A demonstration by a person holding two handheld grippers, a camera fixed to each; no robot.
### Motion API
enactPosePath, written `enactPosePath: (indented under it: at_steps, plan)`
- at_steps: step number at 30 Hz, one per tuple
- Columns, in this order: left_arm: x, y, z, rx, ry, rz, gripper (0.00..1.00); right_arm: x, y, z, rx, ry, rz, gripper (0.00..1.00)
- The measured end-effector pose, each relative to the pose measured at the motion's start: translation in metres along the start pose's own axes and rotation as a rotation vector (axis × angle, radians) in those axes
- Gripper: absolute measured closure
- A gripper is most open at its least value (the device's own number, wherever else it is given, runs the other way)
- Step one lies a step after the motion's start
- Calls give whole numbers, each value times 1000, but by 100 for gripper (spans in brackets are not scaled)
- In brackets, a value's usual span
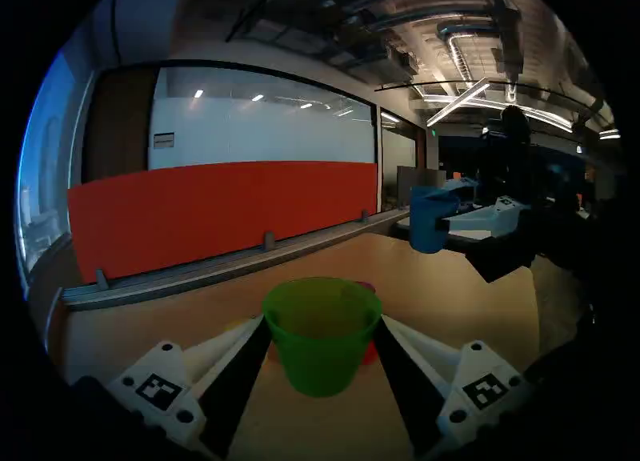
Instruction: Pour water
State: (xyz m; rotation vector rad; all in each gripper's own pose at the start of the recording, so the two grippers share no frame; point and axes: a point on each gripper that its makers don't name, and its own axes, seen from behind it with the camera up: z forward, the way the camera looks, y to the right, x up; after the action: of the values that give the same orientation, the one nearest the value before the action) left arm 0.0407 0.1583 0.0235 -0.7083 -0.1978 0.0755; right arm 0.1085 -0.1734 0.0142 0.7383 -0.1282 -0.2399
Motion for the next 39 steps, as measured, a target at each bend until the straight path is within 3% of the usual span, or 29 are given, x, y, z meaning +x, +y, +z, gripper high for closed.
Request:
enactPosePath:
  at_steps: [39]
  plan:
    - [-8,42,17,-71,-1,10,15,57,-4,28,26,52,-267,12]
